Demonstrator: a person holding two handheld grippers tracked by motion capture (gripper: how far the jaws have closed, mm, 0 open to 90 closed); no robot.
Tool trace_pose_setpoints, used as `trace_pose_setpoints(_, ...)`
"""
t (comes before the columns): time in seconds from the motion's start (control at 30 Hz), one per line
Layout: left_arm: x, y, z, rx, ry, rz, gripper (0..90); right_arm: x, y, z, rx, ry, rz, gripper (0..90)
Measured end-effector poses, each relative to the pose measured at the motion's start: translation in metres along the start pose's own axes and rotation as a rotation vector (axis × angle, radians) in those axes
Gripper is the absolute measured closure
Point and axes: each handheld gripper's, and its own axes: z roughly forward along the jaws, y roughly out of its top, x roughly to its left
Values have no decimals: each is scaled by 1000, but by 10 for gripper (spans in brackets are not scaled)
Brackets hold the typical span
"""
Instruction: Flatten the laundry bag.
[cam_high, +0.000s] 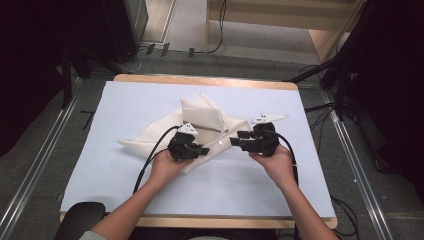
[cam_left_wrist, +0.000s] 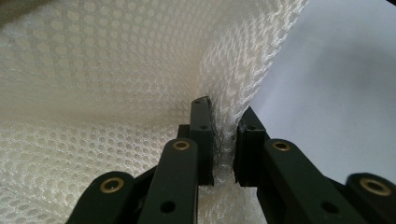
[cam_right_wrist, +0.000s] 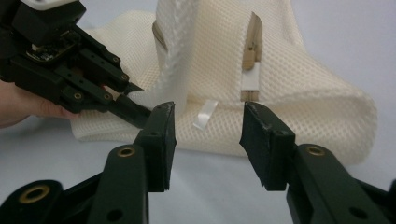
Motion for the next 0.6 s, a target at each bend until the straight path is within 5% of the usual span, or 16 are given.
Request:
trace_pose_setpoints(0.27,-3,-2,-4,-2,-3,1,791,8,27,22,-24,29,-8,519)
trace_pose_setpoints(0.47,-3,-5,-11,-8,-20,-30,748,11,38,43,8,72,-23,833)
trace_pose_setpoints(0.6,1,-5,-21,-19,-56,-82,658,8,40,46,21,93,-12,850)
